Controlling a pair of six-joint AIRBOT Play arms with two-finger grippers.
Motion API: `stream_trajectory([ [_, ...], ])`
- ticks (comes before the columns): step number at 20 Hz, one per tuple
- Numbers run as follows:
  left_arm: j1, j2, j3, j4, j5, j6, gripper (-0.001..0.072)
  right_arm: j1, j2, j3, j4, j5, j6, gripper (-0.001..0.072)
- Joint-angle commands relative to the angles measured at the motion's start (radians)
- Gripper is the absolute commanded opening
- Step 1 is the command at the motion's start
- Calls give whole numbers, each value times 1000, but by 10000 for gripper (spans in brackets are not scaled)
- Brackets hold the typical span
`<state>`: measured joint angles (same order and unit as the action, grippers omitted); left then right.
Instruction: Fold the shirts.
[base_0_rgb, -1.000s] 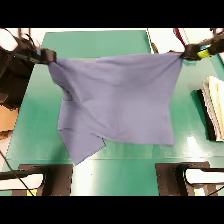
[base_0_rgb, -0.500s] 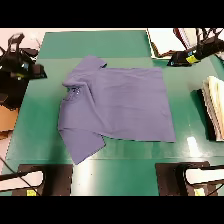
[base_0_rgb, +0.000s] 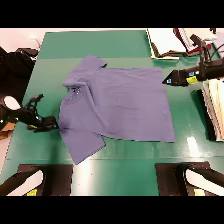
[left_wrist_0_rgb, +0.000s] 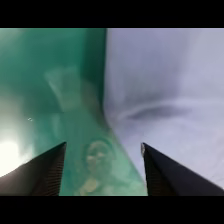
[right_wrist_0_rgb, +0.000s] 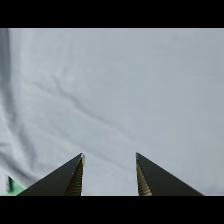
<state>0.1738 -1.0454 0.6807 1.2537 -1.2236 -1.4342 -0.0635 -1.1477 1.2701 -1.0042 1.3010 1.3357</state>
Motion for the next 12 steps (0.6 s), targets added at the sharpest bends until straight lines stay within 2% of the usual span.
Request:
stream_trajectory([
  [1,2,20,-105,-117,91,31,537,1,105,-102,18,-62,-2,369],
  [4,0,20,-105,-185,158,32,537,0,150,-122,17,-69,-2,369],
  [7,0,20,-105,-264,166,83,536,0,169,-122,16,-71,-2,369],
  [11,0,20,-105,-263,192,82,530,0,172,-122,16,-66,-2,369],
  [12,0,20,-105,-263,190,83,359,0,172,-122,16,-59,-2,369],
])
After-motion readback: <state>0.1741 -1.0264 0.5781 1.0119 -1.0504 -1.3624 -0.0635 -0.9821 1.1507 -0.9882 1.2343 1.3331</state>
